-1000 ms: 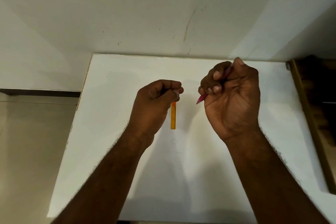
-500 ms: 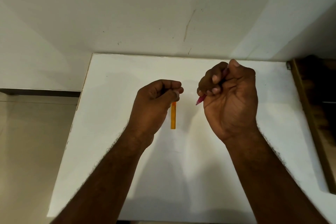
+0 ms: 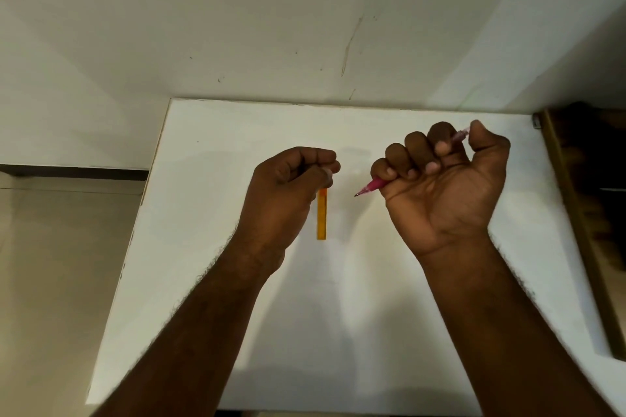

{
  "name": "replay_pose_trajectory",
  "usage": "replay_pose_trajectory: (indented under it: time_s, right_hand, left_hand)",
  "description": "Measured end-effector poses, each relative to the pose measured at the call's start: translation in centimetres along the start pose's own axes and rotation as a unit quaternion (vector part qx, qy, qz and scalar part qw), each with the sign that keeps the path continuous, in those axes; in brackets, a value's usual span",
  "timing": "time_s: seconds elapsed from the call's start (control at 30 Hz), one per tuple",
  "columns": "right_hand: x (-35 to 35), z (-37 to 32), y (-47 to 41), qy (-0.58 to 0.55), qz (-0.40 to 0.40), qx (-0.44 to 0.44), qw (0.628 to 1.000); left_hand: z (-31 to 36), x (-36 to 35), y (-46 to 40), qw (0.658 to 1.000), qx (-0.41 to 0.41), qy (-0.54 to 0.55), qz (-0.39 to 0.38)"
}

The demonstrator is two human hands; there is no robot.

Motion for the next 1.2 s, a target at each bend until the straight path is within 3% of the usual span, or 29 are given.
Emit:
replay_pose_trajectory:
  time_s: [0.13, 1.2]
  right_hand:
    - [0.63, 0.07, -0.02, -0.037, 0.01, -0.007, 0.999]
    - [-0.1, 0.54, -0.24, -0.016, -0.027, -0.027, 0.999]
  left_hand:
    - [-0.04, -0.03, 0.05, 1.0, 0.002, 0.001, -0.002]
    - [0.12, -0.11, 0.09, 1.0, -0.003, 0.002, -0.01]
Point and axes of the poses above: each hand's wrist, its own y-axis away from the middle knuckle, its own x-axis out of the back of the hand, z = x × y, the point moved 5 cm from there along -y, towards the middle knuckle
